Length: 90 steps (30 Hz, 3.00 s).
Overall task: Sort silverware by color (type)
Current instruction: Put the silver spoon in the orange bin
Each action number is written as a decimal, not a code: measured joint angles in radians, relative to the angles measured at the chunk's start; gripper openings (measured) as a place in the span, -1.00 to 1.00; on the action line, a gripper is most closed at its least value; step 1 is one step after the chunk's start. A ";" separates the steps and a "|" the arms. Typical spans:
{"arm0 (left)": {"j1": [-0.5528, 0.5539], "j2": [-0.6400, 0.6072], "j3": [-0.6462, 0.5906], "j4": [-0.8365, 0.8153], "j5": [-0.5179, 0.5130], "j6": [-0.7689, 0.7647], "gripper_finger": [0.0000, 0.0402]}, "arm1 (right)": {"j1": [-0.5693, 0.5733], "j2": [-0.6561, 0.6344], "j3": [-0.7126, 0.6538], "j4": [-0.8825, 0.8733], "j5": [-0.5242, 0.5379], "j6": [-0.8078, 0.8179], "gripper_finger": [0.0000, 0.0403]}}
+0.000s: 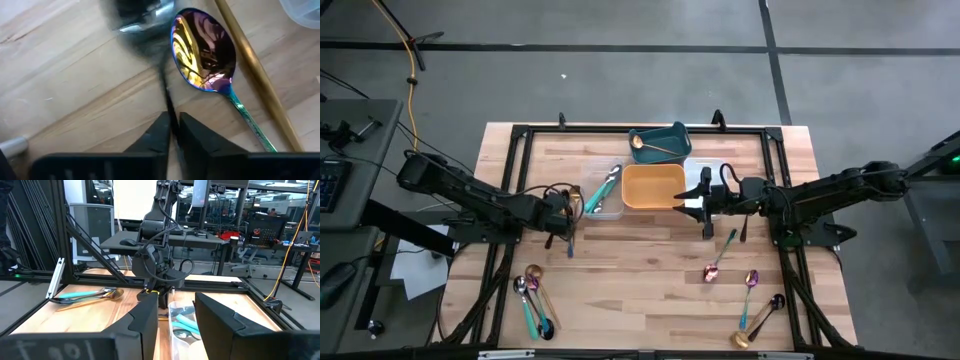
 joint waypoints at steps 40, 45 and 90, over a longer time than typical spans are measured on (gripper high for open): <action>-0.202 -0.324 0.079 0.494 -0.702 0.692 -0.98 | 0.000 0.000 0.000 -0.014 0.000 0.037 -0.39; -0.198 -0.277 -0.011 1.001 -0.583 1.072 -0.98 | 0.000 0.001 0.000 -0.022 0.000 0.064 -0.39; 0.020 0.268 -0.008 1.895 -0.060 1.208 -0.98 | -0.019 0.469 0.222 0.287 -0.017 0.169 -0.39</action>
